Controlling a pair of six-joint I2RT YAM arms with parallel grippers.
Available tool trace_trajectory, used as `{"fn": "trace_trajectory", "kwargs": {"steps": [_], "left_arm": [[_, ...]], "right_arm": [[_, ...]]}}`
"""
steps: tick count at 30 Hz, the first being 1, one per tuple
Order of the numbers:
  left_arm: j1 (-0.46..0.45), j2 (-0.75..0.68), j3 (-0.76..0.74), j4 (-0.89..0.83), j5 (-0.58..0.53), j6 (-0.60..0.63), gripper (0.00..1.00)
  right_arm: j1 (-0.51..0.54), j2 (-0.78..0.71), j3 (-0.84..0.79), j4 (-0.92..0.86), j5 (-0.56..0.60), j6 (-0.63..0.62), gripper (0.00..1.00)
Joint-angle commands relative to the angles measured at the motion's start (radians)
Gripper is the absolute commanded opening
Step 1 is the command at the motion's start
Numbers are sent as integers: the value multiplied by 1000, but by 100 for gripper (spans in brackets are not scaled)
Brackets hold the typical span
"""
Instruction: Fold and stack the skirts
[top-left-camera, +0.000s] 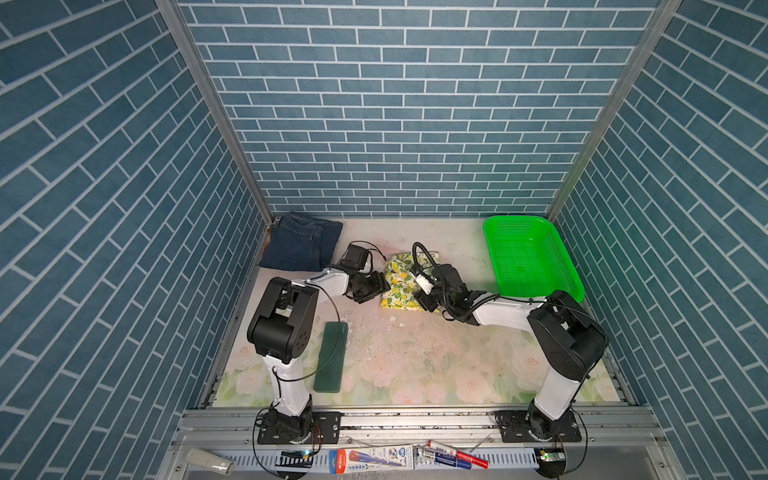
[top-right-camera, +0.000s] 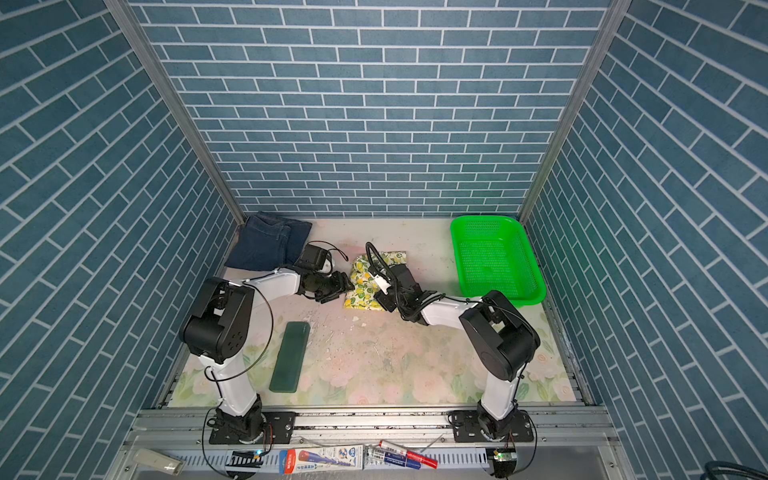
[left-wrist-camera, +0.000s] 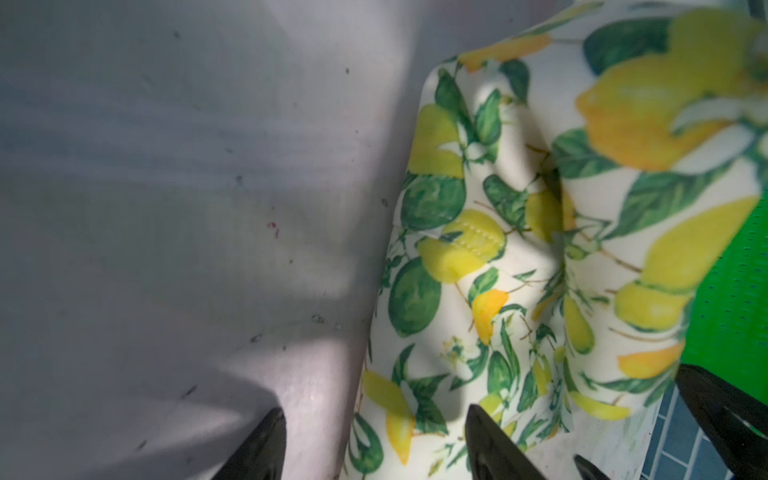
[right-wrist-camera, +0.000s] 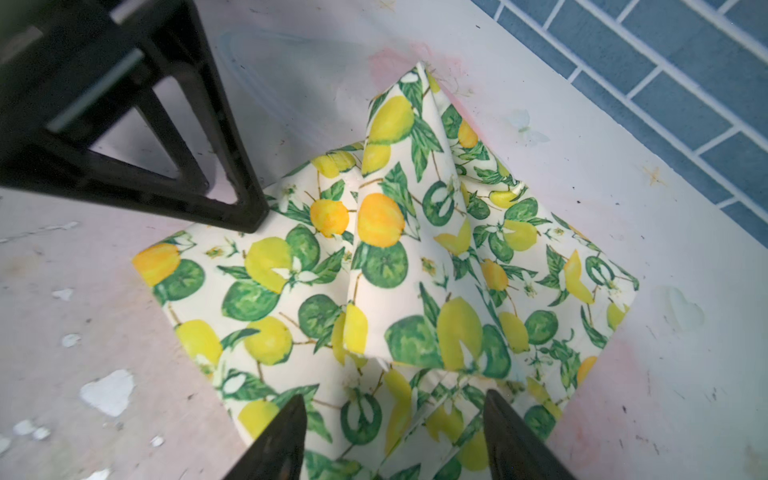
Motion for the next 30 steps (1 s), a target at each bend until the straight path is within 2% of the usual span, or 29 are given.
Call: {"fn": "trace_trajectory", "kwargs": {"steps": [1, 6, 9, 14, 16, 20, 22, 24, 28, 30], "left_arm": [[-16, 25, -19, 18, 4, -7, 67], [-18, 33, -36, 37, 10, -16, 52], [-19, 39, -38, 44, 12, -18, 33], [-18, 45, -28, 37, 14, -12, 0], [-19, 49, -25, 33, 14, -8, 0], [-18, 55, -21, 34, 15, -5, 0], [-19, 55, -24, 39, 17, -6, 0], [-19, 54, -25, 40, 15, -7, 0], [-19, 55, -24, 42, 18, -8, 0], [-18, 53, -20, 41, 20, -8, 0]], "right_arm": [[11, 52, 60, 57, 55, -111, 66], [13, 103, 102, 82, 73, -121, 59], [10, 134, 131, 85, 70, -108, 50], [-10, 128, 140, 97, 78, -44, 28], [-32, 114, 151, 75, 81, 1, 22], [-115, 99, 198, -8, 58, 136, 21], [-176, 104, 237, -79, 15, 233, 22], [-216, 117, 272, -147, -2, 303, 27], [-242, 124, 305, -241, 11, 347, 59], [-251, 121, 314, -271, 2, 369, 66]]}}
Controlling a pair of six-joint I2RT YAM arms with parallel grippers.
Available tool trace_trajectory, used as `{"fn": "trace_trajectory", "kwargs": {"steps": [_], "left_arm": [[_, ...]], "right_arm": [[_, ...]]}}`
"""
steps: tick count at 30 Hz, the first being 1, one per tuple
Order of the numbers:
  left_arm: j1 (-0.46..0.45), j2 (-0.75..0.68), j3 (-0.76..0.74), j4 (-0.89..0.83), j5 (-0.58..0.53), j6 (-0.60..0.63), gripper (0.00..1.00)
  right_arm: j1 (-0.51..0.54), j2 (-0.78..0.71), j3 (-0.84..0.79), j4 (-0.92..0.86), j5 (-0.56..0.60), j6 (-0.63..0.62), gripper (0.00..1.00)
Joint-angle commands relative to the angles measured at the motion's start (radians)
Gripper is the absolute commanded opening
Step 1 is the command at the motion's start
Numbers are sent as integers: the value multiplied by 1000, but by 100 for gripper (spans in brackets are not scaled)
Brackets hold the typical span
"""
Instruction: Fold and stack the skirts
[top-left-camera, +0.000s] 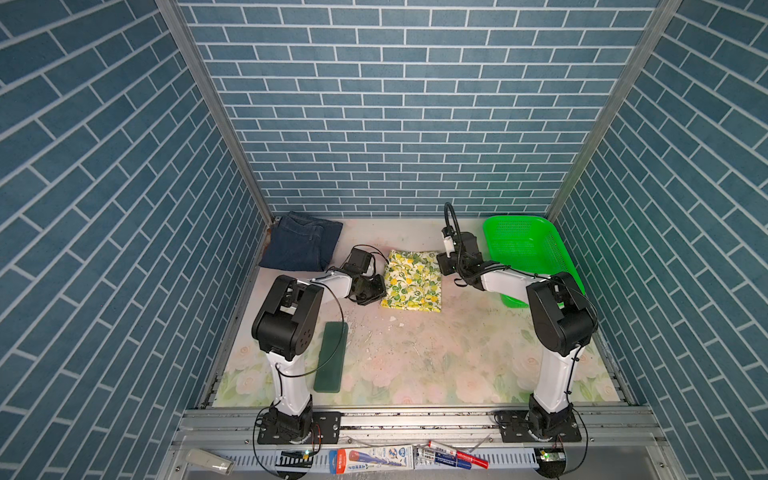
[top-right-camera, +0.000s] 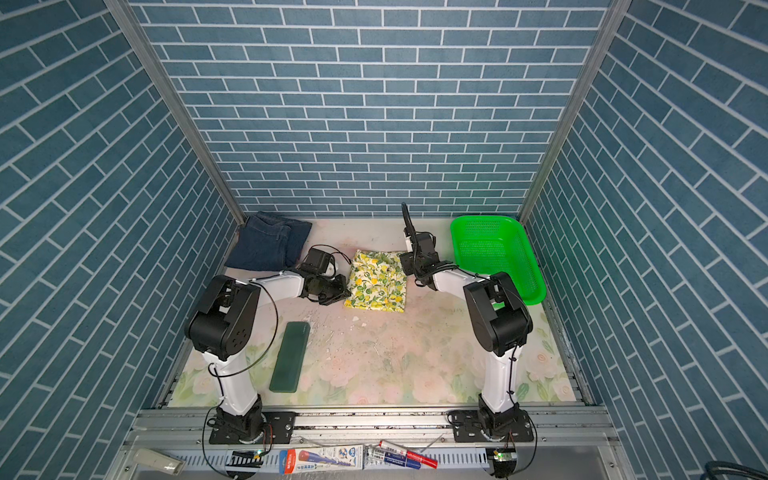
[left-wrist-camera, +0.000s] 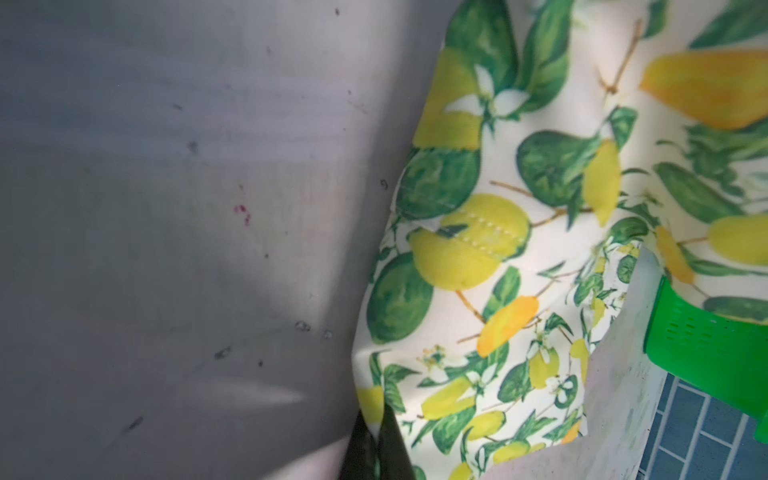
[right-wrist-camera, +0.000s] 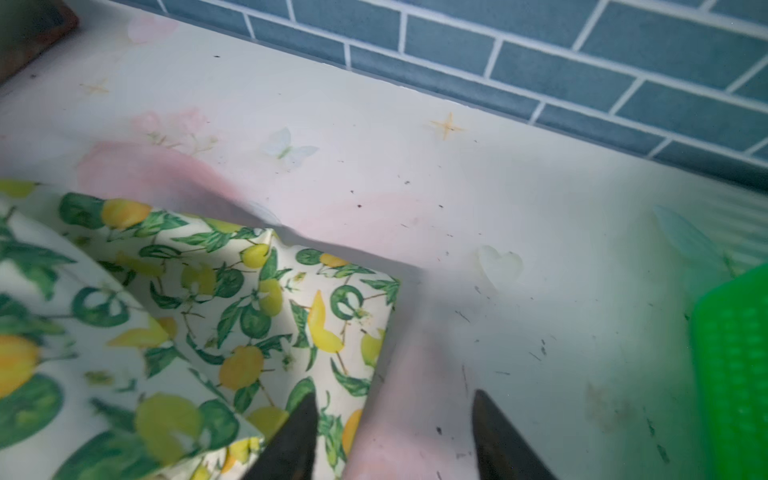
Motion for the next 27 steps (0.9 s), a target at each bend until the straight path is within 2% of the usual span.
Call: {"fn": "trace_trajectory", "kwargs": {"steps": [1, 4, 5, 12, 16, 23, 27], "left_arm": [[-5, 23, 5, -11, 5, 11, 0], [-4, 19, 10, -15, 6, 11, 1], [-4, 16, 10, -15, 6, 11, 4], [-5, -10, 10, -22, 6, 9, 45], [-4, -34, 14, -37, -2, 13, 61], [8, -88, 12, -80, -22, 27, 69], [33, -118, -9, -76, -18, 23, 73]], "right_arm": [[10, -18, 38, -119, -25, 91, 67], [9, -62, 9, -96, -62, 91, 67], [9, -77, -2, -86, -81, 87, 67], [10, -184, -109, 37, -241, 22, 71], [13, -192, -97, 27, -339, -28, 78], [64, -133, -3, -66, -373, -178, 81], [103, -98, 50, -120, -330, -259, 81]]}}
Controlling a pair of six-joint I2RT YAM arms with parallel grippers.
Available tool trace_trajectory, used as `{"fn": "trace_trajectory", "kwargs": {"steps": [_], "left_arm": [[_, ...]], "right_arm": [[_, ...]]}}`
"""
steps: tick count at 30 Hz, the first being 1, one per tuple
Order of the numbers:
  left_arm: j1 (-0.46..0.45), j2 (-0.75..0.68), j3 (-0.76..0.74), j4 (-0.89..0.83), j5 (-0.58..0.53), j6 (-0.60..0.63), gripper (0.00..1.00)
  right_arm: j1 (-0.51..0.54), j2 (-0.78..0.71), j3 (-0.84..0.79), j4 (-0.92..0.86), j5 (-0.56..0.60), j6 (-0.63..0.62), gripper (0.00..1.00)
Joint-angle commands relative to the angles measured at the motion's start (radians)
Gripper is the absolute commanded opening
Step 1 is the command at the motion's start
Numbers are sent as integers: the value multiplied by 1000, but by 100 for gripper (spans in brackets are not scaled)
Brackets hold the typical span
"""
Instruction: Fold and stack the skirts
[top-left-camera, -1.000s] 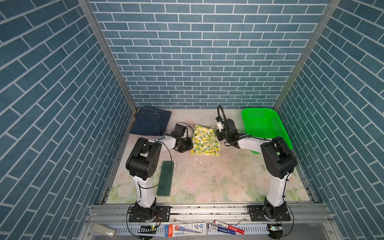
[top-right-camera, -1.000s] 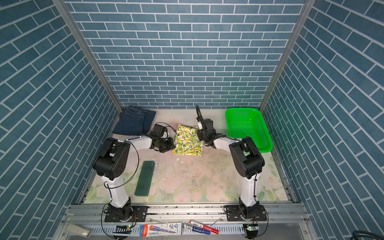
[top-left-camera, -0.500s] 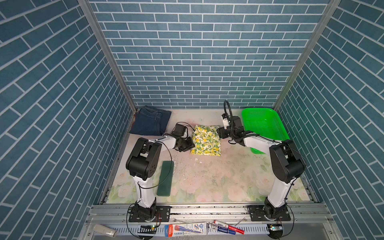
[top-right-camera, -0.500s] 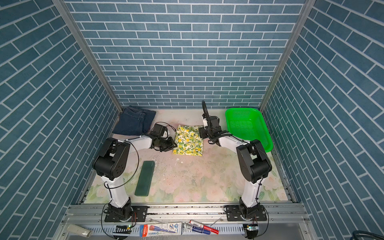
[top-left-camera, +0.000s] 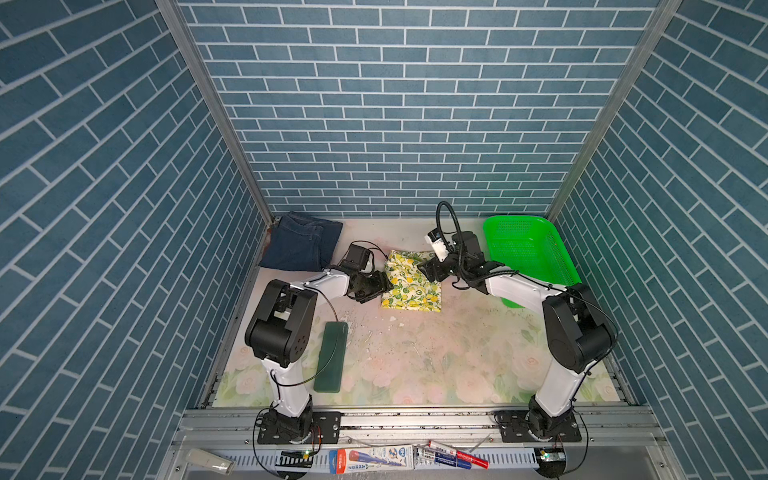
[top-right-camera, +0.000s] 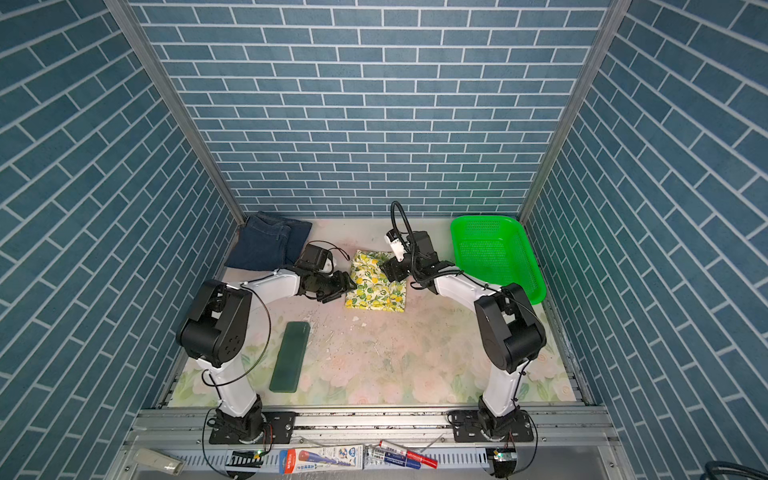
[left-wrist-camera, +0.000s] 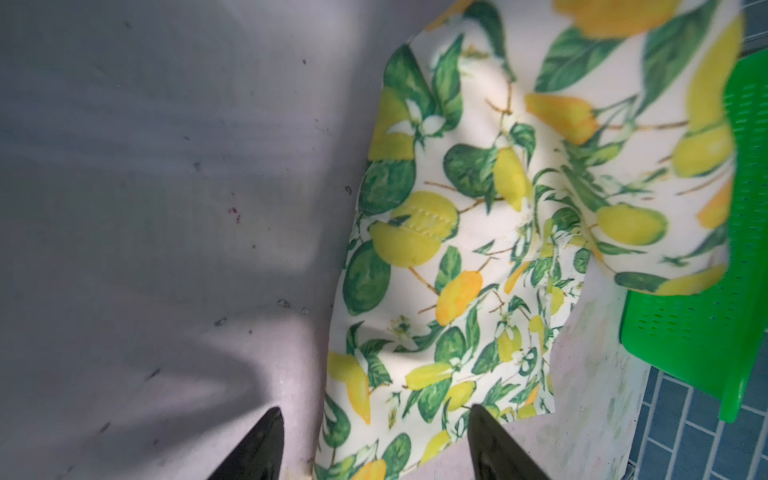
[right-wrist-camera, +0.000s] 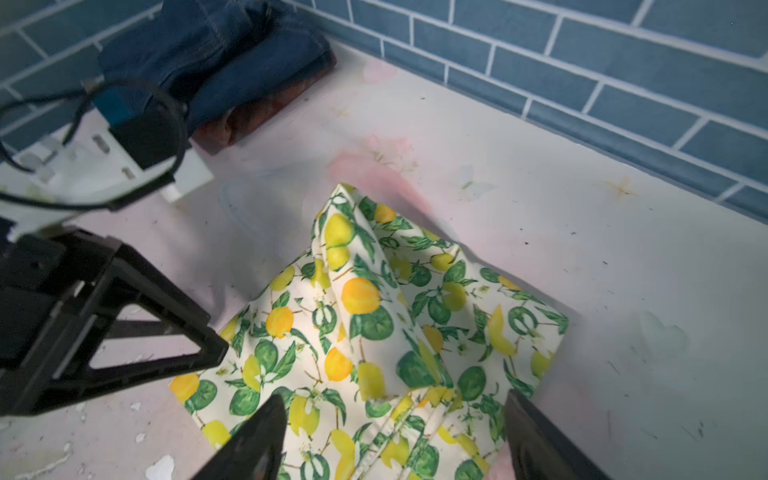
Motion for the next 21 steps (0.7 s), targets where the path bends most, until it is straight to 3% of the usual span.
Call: {"fn": "trace_trajectory", "kwargs": {"steps": [1, 7, 13, 15, 17, 21], "left_arm": [[26, -43, -21, -25, -12, 11, 74], [32, -53, -42, -13, -12, 8, 85], [33, -72, -58, -6, -13, 4, 87], [33, -76, -61, -11, -16, 5, 87], [35, -80, -63, -13, -16, 6, 87], [37, -82, -60, -16, -16, 6, 87]], "right_arm": [[31, 41, 86, -73, 8, -133, 81], [44, 142, 173, -103, 53, -173, 79], [42, 232, 279, -151, 123, -197, 68], [43, 239, 282, -141, 131, -199, 55], [42, 231, 276, -134, 128, -193, 34], [35, 197, 266, -137, 112, -183, 6]]}}
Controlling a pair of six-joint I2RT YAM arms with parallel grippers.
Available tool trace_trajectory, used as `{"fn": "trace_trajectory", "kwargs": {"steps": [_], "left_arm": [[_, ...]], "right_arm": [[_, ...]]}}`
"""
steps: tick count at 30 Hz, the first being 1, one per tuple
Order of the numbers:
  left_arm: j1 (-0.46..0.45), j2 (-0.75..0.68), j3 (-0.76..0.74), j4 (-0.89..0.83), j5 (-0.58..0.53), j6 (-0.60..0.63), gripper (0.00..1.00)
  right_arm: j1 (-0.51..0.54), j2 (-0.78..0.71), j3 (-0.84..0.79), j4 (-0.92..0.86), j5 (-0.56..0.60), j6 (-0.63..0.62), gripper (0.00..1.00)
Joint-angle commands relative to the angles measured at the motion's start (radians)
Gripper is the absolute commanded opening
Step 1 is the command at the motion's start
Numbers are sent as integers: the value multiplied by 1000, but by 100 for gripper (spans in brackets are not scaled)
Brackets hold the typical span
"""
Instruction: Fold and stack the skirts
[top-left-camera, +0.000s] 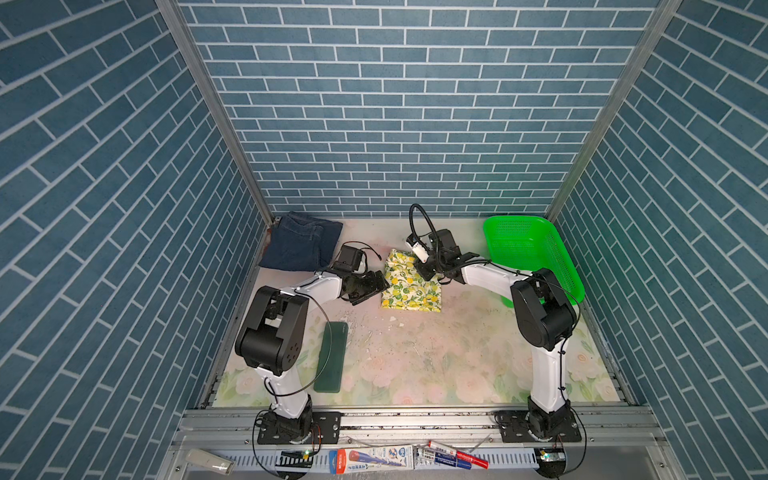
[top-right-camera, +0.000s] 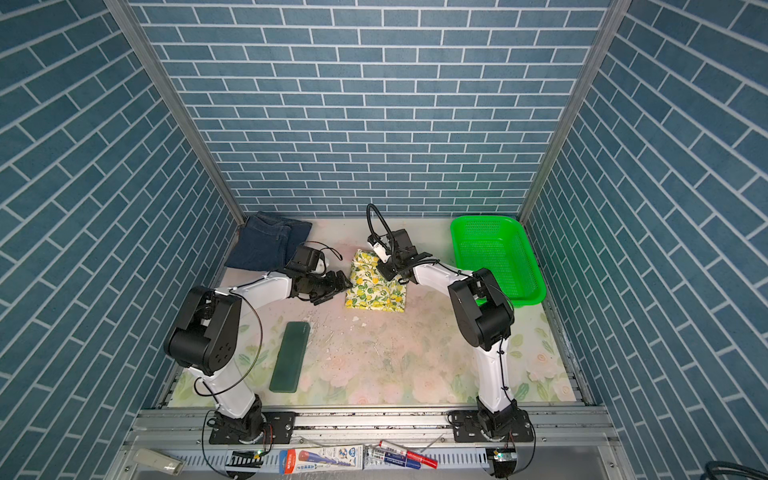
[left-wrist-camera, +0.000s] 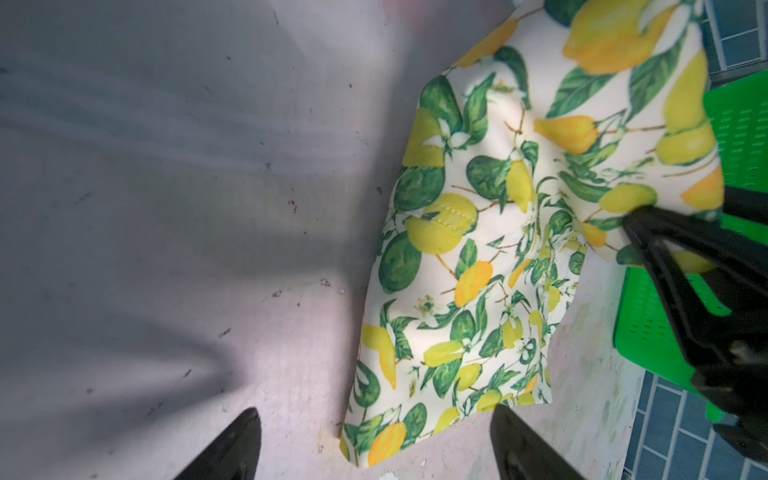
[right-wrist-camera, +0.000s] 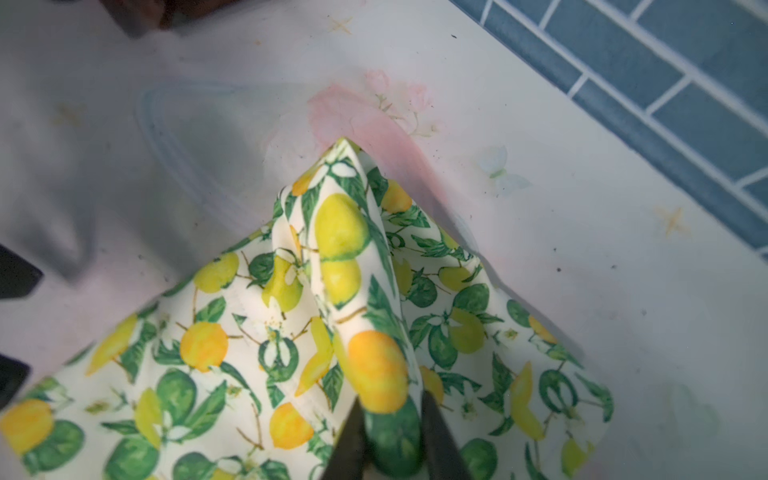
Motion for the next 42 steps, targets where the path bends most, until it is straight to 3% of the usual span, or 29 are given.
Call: {"fn": "trace_trajectory", "kwargs": {"steps": [1, 12, 21, 32, 42], "left_arm": [[6, -21, -5, -15, -11, 2, 87], [6, -33, 2, -26, -10, 2, 86], [7, -38, 4, -29, -8, -2, 85], [6, -37, 15, -38, -8, -2, 85], [2, -24, 56, -56, -16, 16, 84]], "right_arm": [[-13, -45, 30, -13, -11, -20, 0], [-106, -108, 76, -106, -197, 76, 0], [-153, -42, 135, -183, -298, 111, 0], [-225, 54, 116, -109, -333, 220, 0], [-234, 174, 191, -145, -236, 218, 0]]}}
